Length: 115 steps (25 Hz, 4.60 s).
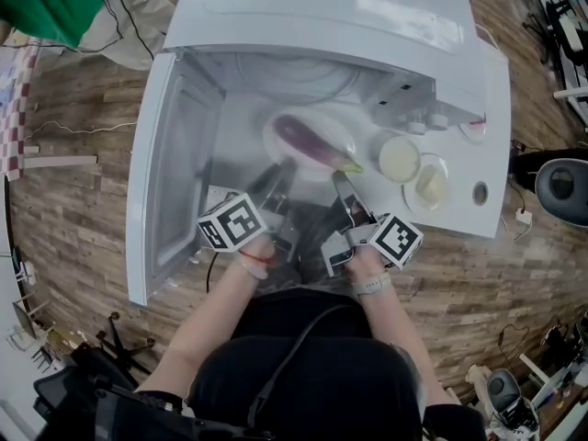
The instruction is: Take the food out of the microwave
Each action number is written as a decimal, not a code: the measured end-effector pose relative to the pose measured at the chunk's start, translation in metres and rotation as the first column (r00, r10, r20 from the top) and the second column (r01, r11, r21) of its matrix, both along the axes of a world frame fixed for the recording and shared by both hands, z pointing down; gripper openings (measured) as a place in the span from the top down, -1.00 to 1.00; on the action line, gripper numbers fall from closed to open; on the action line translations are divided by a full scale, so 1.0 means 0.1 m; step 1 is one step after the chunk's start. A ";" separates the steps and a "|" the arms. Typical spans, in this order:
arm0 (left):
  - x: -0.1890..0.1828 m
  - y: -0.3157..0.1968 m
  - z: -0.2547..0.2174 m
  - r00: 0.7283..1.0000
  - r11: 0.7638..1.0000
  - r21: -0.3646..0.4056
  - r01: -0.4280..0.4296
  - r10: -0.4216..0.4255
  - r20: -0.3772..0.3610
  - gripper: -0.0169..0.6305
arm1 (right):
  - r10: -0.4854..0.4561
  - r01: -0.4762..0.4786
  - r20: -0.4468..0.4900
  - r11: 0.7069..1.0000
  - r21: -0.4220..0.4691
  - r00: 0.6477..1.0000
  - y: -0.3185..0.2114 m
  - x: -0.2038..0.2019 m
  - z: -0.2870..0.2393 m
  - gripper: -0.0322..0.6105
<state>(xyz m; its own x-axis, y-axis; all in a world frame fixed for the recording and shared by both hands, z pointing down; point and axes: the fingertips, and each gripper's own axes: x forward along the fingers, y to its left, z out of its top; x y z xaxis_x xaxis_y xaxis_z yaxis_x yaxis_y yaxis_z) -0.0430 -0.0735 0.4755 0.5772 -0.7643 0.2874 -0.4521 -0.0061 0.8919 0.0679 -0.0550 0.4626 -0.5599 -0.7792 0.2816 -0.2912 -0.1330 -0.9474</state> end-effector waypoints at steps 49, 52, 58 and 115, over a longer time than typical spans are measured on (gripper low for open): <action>0.16 0.92 0.39 0.998 0.992 -0.109 -0.059 0.060 0.005 0.72 | 0.019 -0.021 -0.015 0.994 -0.103 1.000 0.96 0.12 0.45 0.80; 0.15 0.94 0.42 0.998 0.992 -0.114 -0.055 0.056 0.007 0.72 | 0.022 -0.023 -0.009 0.994 -0.111 1.000 0.97 0.12 0.49 0.80; 0.12 0.93 0.47 0.998 0.992 -0.116 -0.056 0.058 0.011 0.72 | 0.029 -0.029 -0.003 0.992 -0.122 1.000 0.97 0.10 0.55 0.80; 0.41 0.93 0.46 0.957 0.978 -0.154 -0.143 0.096 -0.275 0.81 | -0.026 0.021 -0.037 0.992 -0.127 0.999 0.90 -0.08 0.55 0.71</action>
<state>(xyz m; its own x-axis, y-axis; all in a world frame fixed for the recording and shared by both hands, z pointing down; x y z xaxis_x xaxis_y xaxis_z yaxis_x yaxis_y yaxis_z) -0.0017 0.0196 0.5215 0.7342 -0.6382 0.2315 -0.2048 0.1170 0.9718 0.0602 0.0347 0.5178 -0.5647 -0.7226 0.3986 -0.3318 -0.2435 -0.9114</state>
